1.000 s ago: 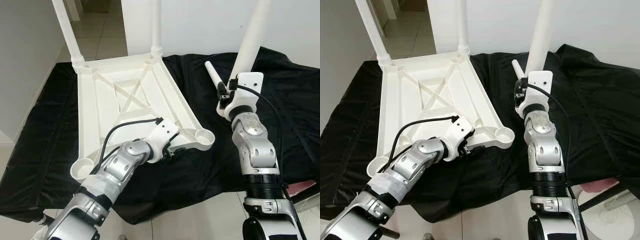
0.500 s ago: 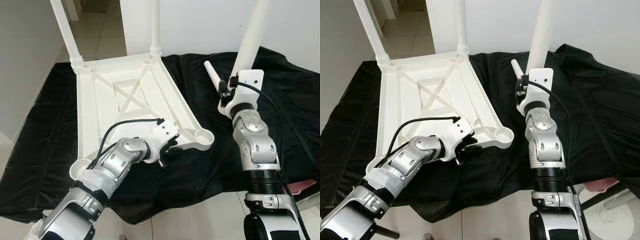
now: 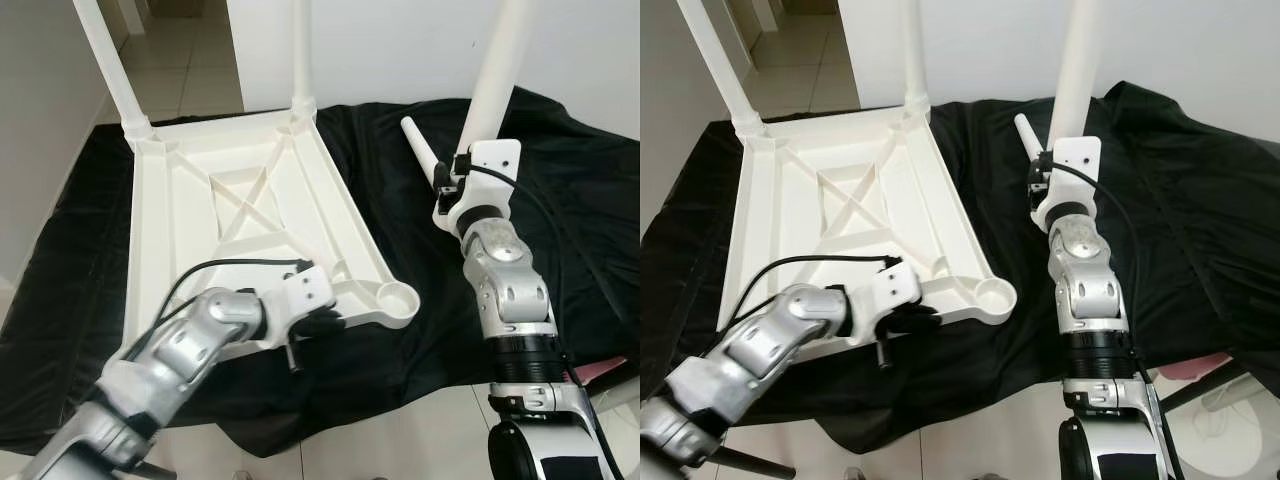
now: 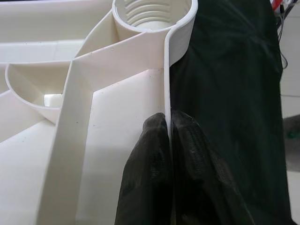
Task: Building children table
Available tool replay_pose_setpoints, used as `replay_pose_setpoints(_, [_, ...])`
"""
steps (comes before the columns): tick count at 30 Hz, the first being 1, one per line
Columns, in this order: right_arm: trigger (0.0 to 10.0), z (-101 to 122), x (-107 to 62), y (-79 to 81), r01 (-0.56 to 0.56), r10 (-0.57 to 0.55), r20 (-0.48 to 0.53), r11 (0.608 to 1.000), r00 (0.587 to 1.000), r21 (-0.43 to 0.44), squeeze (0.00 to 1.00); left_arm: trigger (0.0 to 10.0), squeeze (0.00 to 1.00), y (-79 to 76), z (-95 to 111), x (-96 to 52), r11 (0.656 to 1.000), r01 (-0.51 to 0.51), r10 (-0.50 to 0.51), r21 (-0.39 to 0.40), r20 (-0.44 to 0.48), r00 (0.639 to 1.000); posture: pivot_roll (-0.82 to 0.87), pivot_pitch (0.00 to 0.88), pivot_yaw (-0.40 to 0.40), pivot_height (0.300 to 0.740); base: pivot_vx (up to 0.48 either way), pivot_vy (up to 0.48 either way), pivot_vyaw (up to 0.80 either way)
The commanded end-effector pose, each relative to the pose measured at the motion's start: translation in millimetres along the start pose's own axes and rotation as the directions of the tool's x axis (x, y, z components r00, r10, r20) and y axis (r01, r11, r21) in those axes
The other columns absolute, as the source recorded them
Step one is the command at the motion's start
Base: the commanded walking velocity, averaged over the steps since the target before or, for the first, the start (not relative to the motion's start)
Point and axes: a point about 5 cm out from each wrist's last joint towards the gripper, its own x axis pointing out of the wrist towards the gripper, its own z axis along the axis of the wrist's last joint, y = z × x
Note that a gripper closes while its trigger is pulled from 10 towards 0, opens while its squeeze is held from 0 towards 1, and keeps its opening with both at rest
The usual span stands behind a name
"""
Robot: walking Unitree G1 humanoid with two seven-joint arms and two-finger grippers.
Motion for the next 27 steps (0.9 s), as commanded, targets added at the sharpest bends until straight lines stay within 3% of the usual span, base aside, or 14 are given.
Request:
replay_pose_setpoints(1, [10.0,2.2,1.8,6.6,-0.025,0.025,0.014,1.000,1.000,0.001,0.00,0.0,0.00,-11.5,-12.9,-3.0,0.990,0.135,-0.137,-0.033,-0.058,0.989,-0.03,0.070,0.001,0.740,0.000,0.000,0.00])
replay_pose_setpoints(5, [10.0,1.2,2.8,9.8,-0.040,0.040,0.011,0.999,0.999,-0.002,0.00,0.0,0.00,-10.7,-13.2,-5.5,0.993,0.118,-0.119,-0.017,-0.070,0.990,-0.02,0.069,-0.004,0.740,0.000,0.000,0.00])
replay_pose_setpoints(6, [10.0,0.7,3.2,11.2,-0.049,0.049,0.009,0.999,0.999,-0.005,0.00,10.0,0.00,-9.1,-12.8,-5.4,0.995,0.104,-0.104,-0.010,-0.078,0.992,-0.02,0.067,-0.009,0.740,0.000,0.000,0.00])
replay_pose_setpoints(7, [10.0,0.7,3.2,11.2,-0.049,0.049,0.009,0.999,0.999,-0.005,0.00,10.0,0.00,-9.1,-12.8,-5.4,0.995,0.104,-0.104,-0.010,-0.078,0.992,-0.02,0.067,-0.009,0.740,0.000,0.000,0.00])
replay_pose_setpoints(8, [10.0,-0.3,4.0,13.6,-0.067,0.067,0.007,0.998,0.998,-0.012,0.00,10.0,0.43,-5.9,-10.8,-6.1,0.995,0.096,-0.098,-0.026,-0.075,0.992,-0.02,0.063,-0.013,0.740,0.000,0.000,0.00])
replay_pose_setpoints(9, [10.0,-0.6,4.2,14.6,-0.075,0.075,0.006,0.997,0.997,-0.015,0.00,10.0,1.00,-5.3,-9.5,-6.9,0.994,0.101,-0.104,-0.038,-0.067,0.992,-0.02,0.063,-0.013,0.740,0.000,0.000,0.00])
replay_pose_setpoints(17, [10.0,-3.8,4.4,13.3,-0.096,0.096,-0.003,0.995,0.995,-0.030,0.00,10.0,1.00,-0.8,9.0,-15.7,0.996,0.080,-0.080,-0.036,0.024,0.997,-0.02,0.062,-0.016,0.740,0.000,0.000,0.00])
replay_pose_setpoints(18, [10.0,-5.5,4.2,10.8,-0.098,0.097,-0.008,0.995,0.995,-0.033,0.00,10.0,1.00,5.1,20.1,-20.2,0.998,0.058,-0.055,-0.031,0.078,0.995,-0.02,0.068,-0.012,0.740,0.000,0.000,0.00])
replay_pose_setpoints(23, [10.0,-6.9,4.2,7.7,-0.108,0.108,-0.018,0.993,0.994,-0.036,0.00,10.0,1.00,15.3,38.7,-28.3,0.999,0.031,-0.025,-0.036,0.173,0.985,-0.03,0.068,-0.014,0.740,0.000,0.000,0.00])
replay_pose_setpoints(24, [10.0,-7.1,4.4,7.8,-0.130,0.130,-0.020,0.991,0.991,-0.029,0.00,10.0,0.00,22.6,49.9,-33.7,0.999,0.008,0.000,-0.034,0.231,0.973,-0.03,0.067,-0.016,0.740,0.000,0.000,0.00])
replay_pose_setpoints(25, [10.0,-7.1,4.4,7.8,-0.130,0.130,-0.020,0.991,0.991,-0.029,0.00,10.0,0.00,22.6,49.9,-33.7,0.999,0.008,0.000,-0.034,0.231,0.973,-0.03,0.067,-0.016,0.740,0.000,0.000,0.00])
replay_pose_setpoints(27, [10.0,-7.1,4.1,8.7,-0.179,0.179,-0.018,0.984,0.984,-0.010,0.00,10.0,0.00,32.7,66.2,-41.9,0.999,-0.024,0.034,-0.036,0.314,0.949,-0.03,0.063,-0.023,0.740,0.000,0.000,0.00])
